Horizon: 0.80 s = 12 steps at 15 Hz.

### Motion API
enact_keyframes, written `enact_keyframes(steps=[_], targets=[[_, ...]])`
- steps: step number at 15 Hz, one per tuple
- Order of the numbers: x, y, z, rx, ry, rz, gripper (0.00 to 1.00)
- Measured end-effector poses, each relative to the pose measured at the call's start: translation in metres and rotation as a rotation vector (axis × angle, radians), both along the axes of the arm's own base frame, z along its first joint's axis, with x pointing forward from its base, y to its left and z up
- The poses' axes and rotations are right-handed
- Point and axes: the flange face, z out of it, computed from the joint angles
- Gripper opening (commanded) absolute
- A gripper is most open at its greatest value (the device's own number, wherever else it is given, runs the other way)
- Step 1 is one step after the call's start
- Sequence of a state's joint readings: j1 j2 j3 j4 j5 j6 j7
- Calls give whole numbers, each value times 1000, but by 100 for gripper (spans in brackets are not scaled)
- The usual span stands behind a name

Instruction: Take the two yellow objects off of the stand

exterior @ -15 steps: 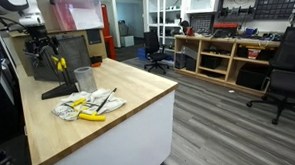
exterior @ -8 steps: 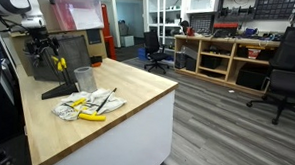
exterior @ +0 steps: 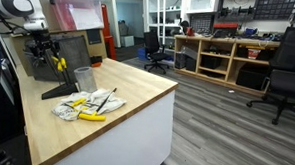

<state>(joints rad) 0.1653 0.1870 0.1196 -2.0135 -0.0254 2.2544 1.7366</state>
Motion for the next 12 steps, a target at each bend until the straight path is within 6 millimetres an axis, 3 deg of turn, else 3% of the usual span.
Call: enact_keyframes(steps=[6,12], targets=[[1,-1,1,0,-7,-1,1],[1,0,1,1,-11,-1,4]])
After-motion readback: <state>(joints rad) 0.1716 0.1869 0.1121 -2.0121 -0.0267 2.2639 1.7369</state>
